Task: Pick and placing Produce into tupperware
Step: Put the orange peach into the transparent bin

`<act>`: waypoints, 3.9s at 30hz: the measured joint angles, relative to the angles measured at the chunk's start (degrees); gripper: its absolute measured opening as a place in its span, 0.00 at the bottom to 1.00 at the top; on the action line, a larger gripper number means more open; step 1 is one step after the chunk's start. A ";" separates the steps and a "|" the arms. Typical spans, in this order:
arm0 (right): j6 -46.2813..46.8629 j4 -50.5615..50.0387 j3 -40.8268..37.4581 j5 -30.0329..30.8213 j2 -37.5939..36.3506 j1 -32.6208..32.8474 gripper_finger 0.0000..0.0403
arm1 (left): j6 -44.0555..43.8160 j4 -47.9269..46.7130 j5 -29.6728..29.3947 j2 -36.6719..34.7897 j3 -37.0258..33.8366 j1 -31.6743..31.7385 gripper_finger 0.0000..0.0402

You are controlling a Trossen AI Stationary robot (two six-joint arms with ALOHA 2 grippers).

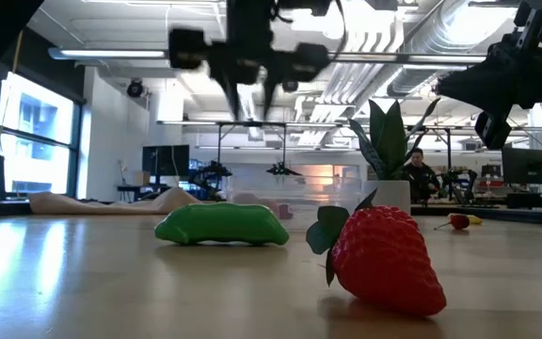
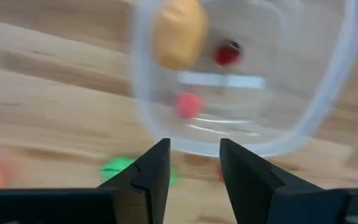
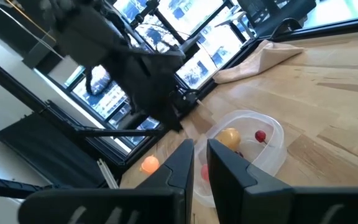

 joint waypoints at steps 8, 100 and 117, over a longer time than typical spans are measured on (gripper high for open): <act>-0.01 0.00 0.00 0.00 -0.07 0.00 0.09 | 7.84 -13.76 2.21 -2.69 7.61 0.82 0.32; 0.00 -0.02 0.00 -0.01 0.28 0.00 0.09 | -75.28 27.68 5.86 -37.40 -58.32 -30.05 0.76; 0.00 -0.02 0.00 -0.02 0.31 0.00 0.09 | -75.27 30.58 4.13 -28.17 -58.30 -32.77 0.99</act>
